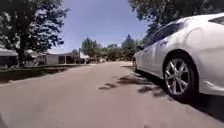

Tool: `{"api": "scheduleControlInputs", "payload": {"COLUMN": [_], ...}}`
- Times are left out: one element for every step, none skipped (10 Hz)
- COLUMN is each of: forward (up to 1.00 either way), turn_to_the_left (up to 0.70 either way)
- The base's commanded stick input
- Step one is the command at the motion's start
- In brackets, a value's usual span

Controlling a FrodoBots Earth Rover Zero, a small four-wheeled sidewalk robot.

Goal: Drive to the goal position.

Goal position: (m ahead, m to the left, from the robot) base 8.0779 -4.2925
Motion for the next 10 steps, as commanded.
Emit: {"api": "scheduleControlInputs", "payload": {"forward": [0.70, 0.70, 0.70, 0.70, 0.70, 0.70, 0.70, 0.70, 0.70, 0.70], "turn_to_the_left": [0.00, 0.00, 0.00, 0.00, 0.00, 0.00, 0.00, 0.00, 0.00, 0.00]}}
